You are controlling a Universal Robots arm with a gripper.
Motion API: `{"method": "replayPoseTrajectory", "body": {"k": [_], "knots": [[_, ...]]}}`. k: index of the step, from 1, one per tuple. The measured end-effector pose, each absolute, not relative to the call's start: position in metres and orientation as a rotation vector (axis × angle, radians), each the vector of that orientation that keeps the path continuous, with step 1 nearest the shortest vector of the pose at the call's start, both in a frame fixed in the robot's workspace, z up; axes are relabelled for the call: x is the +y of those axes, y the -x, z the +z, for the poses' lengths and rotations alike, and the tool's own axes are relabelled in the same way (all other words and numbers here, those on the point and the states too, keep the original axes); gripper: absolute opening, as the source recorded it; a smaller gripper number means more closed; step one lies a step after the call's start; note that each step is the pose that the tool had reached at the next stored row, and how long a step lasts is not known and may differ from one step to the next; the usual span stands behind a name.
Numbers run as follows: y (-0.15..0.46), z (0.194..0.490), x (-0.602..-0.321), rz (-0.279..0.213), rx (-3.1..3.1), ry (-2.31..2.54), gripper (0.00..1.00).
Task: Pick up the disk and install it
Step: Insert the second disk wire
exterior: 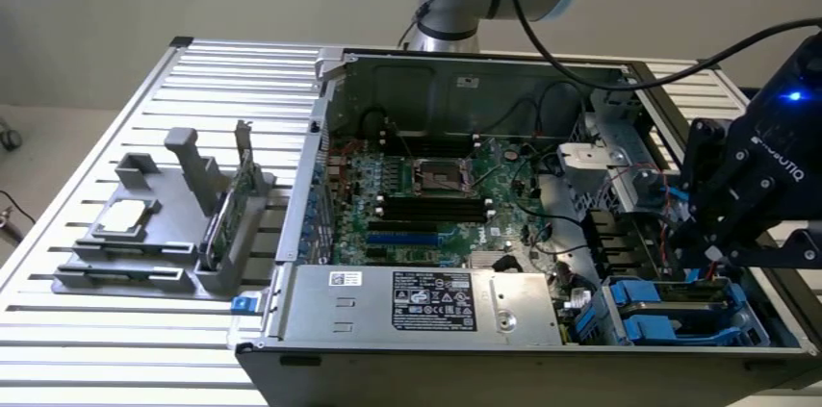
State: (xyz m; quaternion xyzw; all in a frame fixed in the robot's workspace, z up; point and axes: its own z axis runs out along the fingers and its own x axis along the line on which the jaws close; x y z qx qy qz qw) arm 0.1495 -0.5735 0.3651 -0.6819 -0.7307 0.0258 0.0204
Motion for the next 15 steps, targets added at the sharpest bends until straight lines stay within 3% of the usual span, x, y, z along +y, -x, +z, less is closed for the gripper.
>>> {"method": "replayPoseTrajectory", "body": {"k": [6, 9, 15], "knots": [[-0.1497, 0.3624, -0.5719, 0.084, -2.270, 2.119, 0.26], [-0.1497, 0.3611, -0.5711, 0.087, -2.272, 2.121, 0.16], [-0.1497, 0.3578, -0.5707, 0.090, -2.274, 2.123, 0.16]]}}
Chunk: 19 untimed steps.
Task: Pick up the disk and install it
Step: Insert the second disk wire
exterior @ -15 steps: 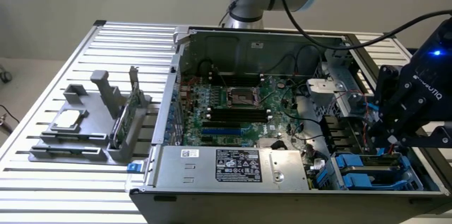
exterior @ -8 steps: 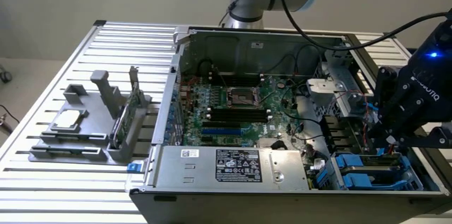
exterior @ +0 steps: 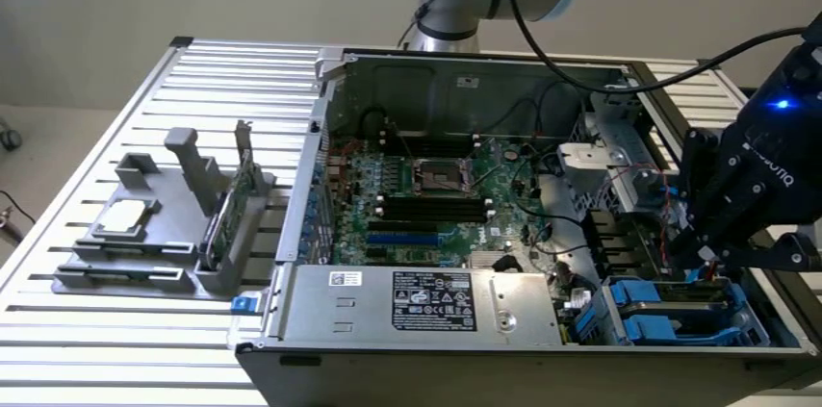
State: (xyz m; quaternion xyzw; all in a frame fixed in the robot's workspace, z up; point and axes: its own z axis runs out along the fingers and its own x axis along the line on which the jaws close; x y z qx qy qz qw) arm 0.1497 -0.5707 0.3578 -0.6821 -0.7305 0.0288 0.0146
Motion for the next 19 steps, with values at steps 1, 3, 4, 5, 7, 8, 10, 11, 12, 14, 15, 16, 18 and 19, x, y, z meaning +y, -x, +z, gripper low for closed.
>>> {"method": "replayPoseTrajectory", "body": {"k": [1, 3, 4, 5, 7, 8, 10, 11, 12, 14, 15, 16, 18, 19], "knots": [[-0.1497, 0.3570, -0.5707, 0.089, -2.274, 2.123, 0.16], [-0.1497, 0.3555, -0.5707, 0.089, -2.274, 2.124, 0.16], [-0.1497, 0.3547, -0.5708, 0.089, -2.274, 2.124, 0.16], [-0.1497, 0.3539, -0.5708, 0.089, -2.275, 2.124, 0.16], [-0.1497, 0.3525, -0.5708, 0.089, -2.274, 2.124, 0.16], [-0.1497, 0.3521, -0.5710, 0.089, -2.275, 2.124, 0.16], [-0.1497, 0.3512, -0.5716, 0.089, -2.275, 2.124, 0.16], [-0.1497, 0.3507, -0.5721, 0.089, -2.274, 2.124, 0.16], [-0.1499, 0.3504, -0.5729, 0.089, -2.274, 2.124, 0.16], [-0.1505, 0.3498, -0.5751, 0.087, -2.274, 2.123, 0.16], [-0.1509, 0.3494, -0.5764, 0.086, -2.273, 2.122, 0.16], [-0.1512, 0.3491, -0.5778, 0.084, -2.273, 2.122, 0.16], [-0.1513, 0.3484, -0.5787, 0.083, -2.272, 2.121, 0.16], [-0.1513, 0.3484, -0.5790, 0.083, -2.272, 2.121, 0.16]]}}
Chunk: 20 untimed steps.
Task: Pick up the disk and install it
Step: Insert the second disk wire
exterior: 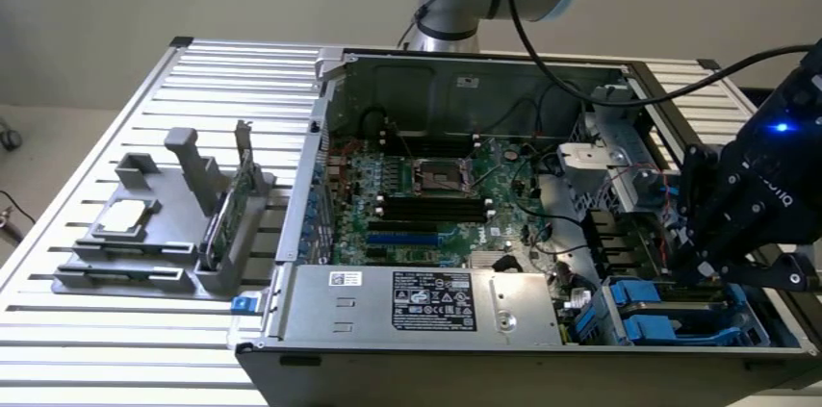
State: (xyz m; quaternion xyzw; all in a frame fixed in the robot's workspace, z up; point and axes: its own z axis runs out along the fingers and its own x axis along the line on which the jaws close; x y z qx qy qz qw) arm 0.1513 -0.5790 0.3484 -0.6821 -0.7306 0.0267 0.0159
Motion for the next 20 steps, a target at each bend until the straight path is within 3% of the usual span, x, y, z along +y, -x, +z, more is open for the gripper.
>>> {"method": "replayPoseTrajectory", "body": {"k": [20], "knots": [[-0.1535, 0.3432, -0.5838, 0.057, -2.261, 2.109, 0.16]]}}
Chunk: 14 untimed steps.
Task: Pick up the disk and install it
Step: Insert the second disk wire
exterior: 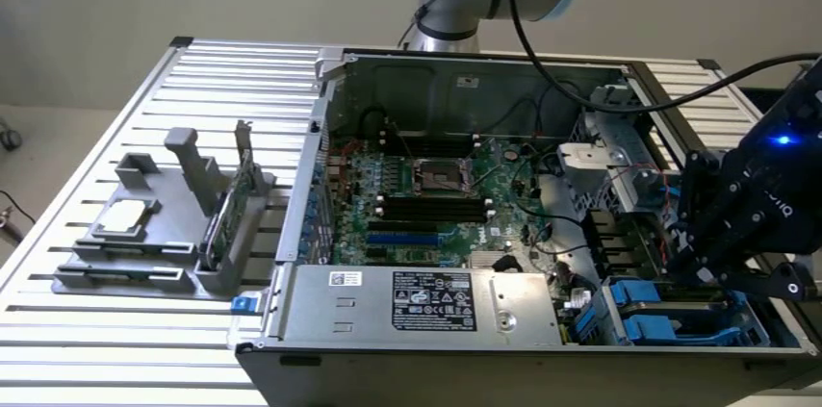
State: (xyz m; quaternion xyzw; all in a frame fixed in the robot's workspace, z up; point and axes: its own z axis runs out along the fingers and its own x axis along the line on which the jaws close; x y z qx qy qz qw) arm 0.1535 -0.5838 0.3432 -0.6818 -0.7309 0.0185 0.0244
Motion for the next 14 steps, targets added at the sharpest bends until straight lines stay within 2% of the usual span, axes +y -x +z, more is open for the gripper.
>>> {"method": "replayPoseTrajectory", "body": {"k": [14], "knots": [[-0.1535, 0.3398, -0.5875, 0.037, -2.253, 2.101, 0.16]]}}
